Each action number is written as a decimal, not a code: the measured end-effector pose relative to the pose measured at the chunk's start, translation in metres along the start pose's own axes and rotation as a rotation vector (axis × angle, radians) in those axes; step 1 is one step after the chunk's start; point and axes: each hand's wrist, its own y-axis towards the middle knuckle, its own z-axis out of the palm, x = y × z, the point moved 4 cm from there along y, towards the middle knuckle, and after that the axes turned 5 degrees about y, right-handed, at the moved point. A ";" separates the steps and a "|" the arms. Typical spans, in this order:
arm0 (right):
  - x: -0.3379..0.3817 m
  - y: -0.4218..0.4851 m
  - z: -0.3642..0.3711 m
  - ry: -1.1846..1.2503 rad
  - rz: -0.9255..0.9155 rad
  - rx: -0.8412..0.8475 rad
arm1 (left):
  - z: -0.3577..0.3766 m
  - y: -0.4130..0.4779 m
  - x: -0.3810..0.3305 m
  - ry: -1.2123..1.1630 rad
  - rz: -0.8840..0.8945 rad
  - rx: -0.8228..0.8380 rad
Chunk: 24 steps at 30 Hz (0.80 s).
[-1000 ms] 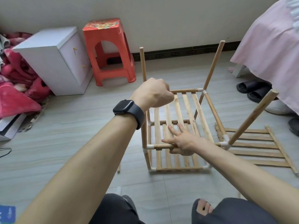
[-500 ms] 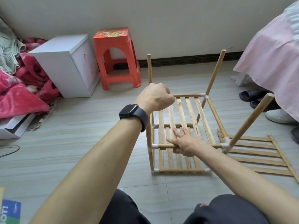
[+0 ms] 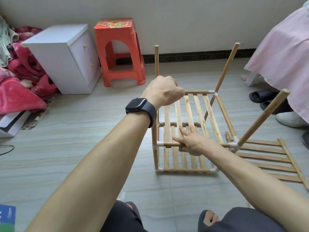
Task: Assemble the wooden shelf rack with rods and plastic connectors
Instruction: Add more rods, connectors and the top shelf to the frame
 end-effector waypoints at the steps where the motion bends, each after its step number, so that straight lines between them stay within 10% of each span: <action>1: -0.001 0.000 0.001 0.005 -0.002 -0.003 | 0.000 0.001 0.001 0.006 0.005 0.003; 6: -0.004 0.003 0.001 0.009 0.015 -0.013 | -0.004 -0.002 0.007 -0.007 0.064 -0.017; 15: -0.003 0.008 -0.009 -0.013 0.063 -0.101 | -0.026 -0.005 0.018 -0.207 0.225 -0.546; 24: 0.091 -0.036 -0.067 -0.317 -0.034 -0.358 | 0.020 -0.069 0.161 -0.144 -0.067 -0.350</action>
